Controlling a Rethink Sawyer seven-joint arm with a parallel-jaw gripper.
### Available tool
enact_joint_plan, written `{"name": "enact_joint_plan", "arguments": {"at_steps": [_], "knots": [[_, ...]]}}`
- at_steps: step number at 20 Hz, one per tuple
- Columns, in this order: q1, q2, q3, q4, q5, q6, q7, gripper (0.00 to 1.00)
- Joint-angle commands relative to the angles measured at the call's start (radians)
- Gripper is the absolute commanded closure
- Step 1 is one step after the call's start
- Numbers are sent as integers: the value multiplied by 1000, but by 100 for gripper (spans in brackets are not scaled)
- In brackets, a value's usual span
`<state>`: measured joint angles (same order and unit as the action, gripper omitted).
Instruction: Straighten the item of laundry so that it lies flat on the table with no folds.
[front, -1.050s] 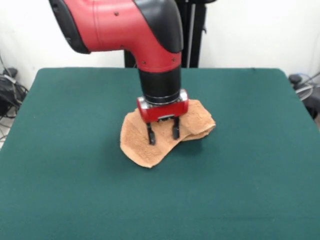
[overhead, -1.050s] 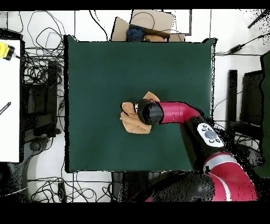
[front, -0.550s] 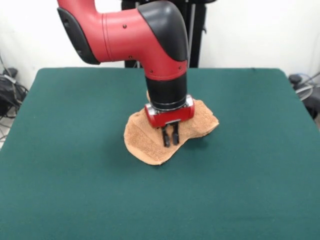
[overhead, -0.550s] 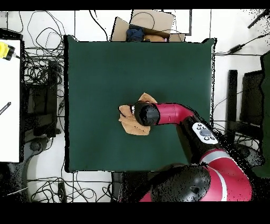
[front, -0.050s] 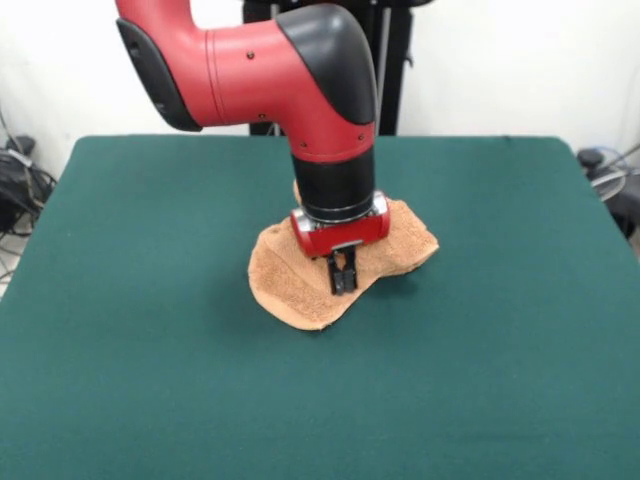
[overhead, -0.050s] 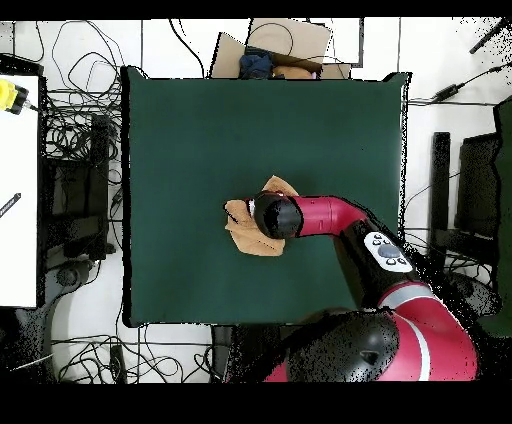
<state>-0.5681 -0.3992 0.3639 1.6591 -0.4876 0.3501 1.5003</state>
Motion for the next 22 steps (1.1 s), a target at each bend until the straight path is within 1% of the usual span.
{"name": "enact_joint_plan", "arguments": {"at_steps": [1, 5, 7, 10, 11, 17, 22], "knots": [[36, 64, 33, 43, -37, 0, 38, 100], [53, 43, 21, 48, -33, -17, 67, 100], [35, 77, 35, 34, -31, -32, 58, 100], [15, 90, 55, 30, -37, -43, 39, 100], [10, 90, 59, 30, -38, -48, 37, 0], [33, 60, 37, 26, -17, 11, 49, 0], [33, 55, 38, 25, -11, 28, 45, 0]]}}
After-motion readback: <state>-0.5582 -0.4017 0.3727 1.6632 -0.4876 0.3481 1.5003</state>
